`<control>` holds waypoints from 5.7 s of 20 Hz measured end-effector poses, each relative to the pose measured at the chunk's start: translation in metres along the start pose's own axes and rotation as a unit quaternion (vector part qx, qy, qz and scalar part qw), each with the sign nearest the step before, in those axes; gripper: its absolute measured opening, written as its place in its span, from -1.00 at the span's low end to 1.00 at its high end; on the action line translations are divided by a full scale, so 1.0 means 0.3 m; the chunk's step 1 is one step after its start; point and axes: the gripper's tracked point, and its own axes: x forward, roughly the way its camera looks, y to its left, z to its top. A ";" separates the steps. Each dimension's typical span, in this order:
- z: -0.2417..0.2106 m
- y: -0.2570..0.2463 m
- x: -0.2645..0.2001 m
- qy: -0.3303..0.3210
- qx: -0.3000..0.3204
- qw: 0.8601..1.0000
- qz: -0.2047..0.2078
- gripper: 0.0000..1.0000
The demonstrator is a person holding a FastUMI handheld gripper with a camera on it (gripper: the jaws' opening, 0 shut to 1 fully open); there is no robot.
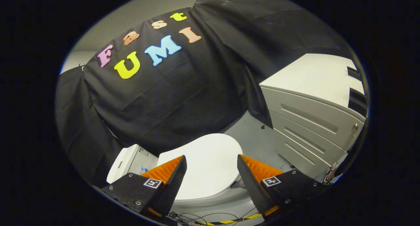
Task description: Open the toilet lid.
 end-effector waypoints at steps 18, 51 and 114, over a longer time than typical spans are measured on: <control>-0.333 -0.261 0.102 0.102 0.065 0.990 -0.077 0.87; -0.374 -0.266 0.285 0.066 0.179 0.981 0.021 -0.90; 0.155 0.959 -0.167 -0.179 -0.238 0.952 0.067 -1.00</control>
